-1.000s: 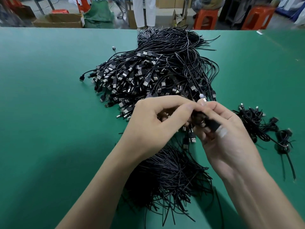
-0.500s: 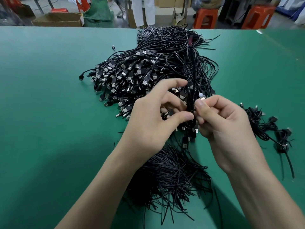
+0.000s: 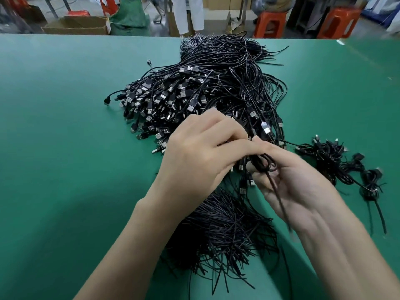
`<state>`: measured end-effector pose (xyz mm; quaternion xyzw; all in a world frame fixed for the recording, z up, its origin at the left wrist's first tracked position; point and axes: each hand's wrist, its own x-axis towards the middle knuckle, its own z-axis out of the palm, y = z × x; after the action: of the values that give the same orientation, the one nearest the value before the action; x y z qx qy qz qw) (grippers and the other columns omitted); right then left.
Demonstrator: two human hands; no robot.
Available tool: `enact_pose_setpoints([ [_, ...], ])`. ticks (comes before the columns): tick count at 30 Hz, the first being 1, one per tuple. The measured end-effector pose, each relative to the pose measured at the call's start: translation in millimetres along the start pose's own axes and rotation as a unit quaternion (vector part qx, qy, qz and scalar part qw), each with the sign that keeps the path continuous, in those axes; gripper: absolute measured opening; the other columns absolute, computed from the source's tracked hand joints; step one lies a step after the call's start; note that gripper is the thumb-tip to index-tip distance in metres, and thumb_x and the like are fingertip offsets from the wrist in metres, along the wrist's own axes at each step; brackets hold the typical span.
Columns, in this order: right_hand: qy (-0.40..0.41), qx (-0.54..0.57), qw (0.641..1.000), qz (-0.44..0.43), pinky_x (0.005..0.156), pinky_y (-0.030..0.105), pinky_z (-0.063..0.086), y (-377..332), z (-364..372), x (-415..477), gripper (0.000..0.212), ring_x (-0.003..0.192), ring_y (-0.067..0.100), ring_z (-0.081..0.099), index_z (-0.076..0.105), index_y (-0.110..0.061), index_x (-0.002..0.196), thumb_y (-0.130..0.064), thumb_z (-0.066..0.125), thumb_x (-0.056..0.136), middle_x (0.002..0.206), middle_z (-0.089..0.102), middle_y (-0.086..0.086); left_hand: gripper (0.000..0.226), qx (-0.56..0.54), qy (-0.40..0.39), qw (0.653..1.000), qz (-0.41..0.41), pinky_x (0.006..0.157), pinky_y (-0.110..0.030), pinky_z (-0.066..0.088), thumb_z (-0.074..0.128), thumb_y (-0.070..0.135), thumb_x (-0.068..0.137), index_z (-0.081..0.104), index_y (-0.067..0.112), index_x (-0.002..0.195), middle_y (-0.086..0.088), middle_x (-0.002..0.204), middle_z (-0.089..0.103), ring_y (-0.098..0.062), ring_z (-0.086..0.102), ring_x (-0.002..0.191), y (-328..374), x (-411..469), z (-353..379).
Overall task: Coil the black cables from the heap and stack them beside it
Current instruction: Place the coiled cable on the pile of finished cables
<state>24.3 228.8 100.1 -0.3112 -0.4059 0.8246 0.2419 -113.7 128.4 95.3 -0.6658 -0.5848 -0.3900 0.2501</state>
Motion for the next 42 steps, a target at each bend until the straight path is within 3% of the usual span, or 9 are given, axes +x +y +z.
enact_pose_setpoints([
  [8, -0.016, -0.167, 0.982, -0.083, 0.050, 0.025, 0.043, -5, -11, 3, 0.035, 0.070, 0.015, 0.061, 0.071, -0.009, 0.104, -0.042, 0.061, 0.098, 0.085, 0.067, 0.004, 0.023, -0.133, -0.030, 0.983, -0.120, 0.087, -0.037, 0.052, 0.068, -0.004, 0.096, 0.081, 0.011, 0.107, 0.001, 0.101, 0.072, -0.019, 0.066, 0.101, 4, -5, 16],
  [13, 0.046, -0.227, 0.965, -0.126, 0.057, 0.023, 0.053, -14, -30, 12, 0.014, 0.072, 0.012, 0.072, 0.070, -0.013, 0.106, -0.023, 0.068, 0.097, 0.087, 0.078, 0.003, 0.030, -0.171, -0.114, 0.962, -0.180, 0.102, -0.035, 0.049, 0.066, 0.001, 0.097, 0.078, 0.021, 0.115, 0.013, 0.112, 0.073, -0.010, 0.062, 0.116, 2, 2, 15],
  [17, 0.233, -0.483, 0.807, -0.247, 0.067, 0.021, 0.047, -21, -60, 23, 0.013, 0.077, 0.002, 0.068, 0.066, -0.026, 0.105, -0.027, 0.070, 0.093, 0.090, 0.074, -0.010, 0.025, -0.053, -0.091, 0.947, -0.302, 0.113, -0.031, 0.038, 0.067, 0.017, 0.098, 0.075, 0.031, 0.118, 0.014, 0.124, 0.065, -0.007, 0.054, 0.125, -29, 11, 19],
  [20, 0.282, -0.624, 0.689, -0.238, 0.089, 0.038, 0.051, -25, -81, 29, 0.028, 0.105, 0.026, 0.064, 0.064, -0.018, 0.123, -0.020, 0.067, 0.095, 0.113, 0.070, 0.004, 0.028, 0.019, -0.076, 0.923, -0.376, 0.109, -0.028, 0.034, 0.066, 0.019, 0.098, 0.070, 0.027, 0.124, 0.004, 0.126, 0.059, -0.017, 0.051, 0.124, -58, 16, 29],
  [24, 0.283, -0.728, 0.607, -0.148, 0.099, 0.049, 0.045, -27, -94, 30, 0.045, 0.127, 0.039, 0.048, 0.057, -0.008, 0.138, -0.020, 0.067, 0.095, 0.131, 0.059, 0.018, 0.028, 0.076, -0.098, 0.901, -0.416, 0.100, -0.044, 0.050, 0.070, 0.033, 0.096, 0.065, 0.026, 0.122, 0.002, 0.118, 0.059, -0.020, 0.060, 0.108, -81, 21, 44],
  [31, 0.225, -0.780, 0.582, -0.040, 0.118, 0.053, 0.027, -26, -94, 29, 0.067, 0.156, 0.028, 0.007, 0.046, -0.011, 0.147, -0.051, 0.062, 0.096, 0.169, 0.010, 0.011, 0.033, 0.126, -0.097, 0.887, -0.434, 0.079, -0.038, 0.048, 0.071, 0.047, 0.094, 0.058, 0.023, 0.113, 0.002, 0.100, 0.069, -0.023, 0.064, 0.096, -100, 33, 49],
  [35, 0.177, -0.765, 0.618, -0.023, 0.121, 0.050, 0.021, -27, -89, 27, 0.060, 0.157, 0.025, -0.004, 0.043, -0.010, 0.148, -0.046, 0.054, 0.101, 0.170, -0.006, 0.010, 0.021, 0.126, -0.101, 0.882, -0.444, 0.084, -0.039, 0.052, 0.067, 0.042, 0.094, 0.065, 0.024, 0.106, 0.004, 0.090, 0.072, -0.024, 0.067, 0.097, -104, 39, 44],
  [39, 0.138, -0.739, 0.657, -0.066, 0.119, 0.045, 0.026, -33, -73, 16, 0.065, 0.155, 0.024, 0.016, 0.037, -0.018, 0.155, -0.050, 0.052, 0.100, 0.171, 0.005, 0.004, 0.012, 0.065, -0.092, 0.883, -0.456, 0.084, -0.030, 0.054, 0.066, 0.029, 0.090, 0.075, 0.021, 0.092, 0.007, 0.072, 0.071, -0.017, 0.070, 0.084, -96, 41, 38],
  [42, 0.096, -0.710, 0.673, -0.183, 0.117, 0.036, 0.028, -31, -52, 8, 0.055, 0.148, 0.018, 0.032, 0.047, -0.021, 0.150, -0.044, 0.055, 0.100, 0.164, 0.029, -0.001, 0.012, -0.131, -0.124, 0.856, -0.485, 0.068, -0.023, 0.060, 0.065, 0.016, 0.094, 0.075, 0.018, 0.090, 0.001, 0.071, 0.077, -0.013, 0.075, 0.070, -79, 43, 23],
])
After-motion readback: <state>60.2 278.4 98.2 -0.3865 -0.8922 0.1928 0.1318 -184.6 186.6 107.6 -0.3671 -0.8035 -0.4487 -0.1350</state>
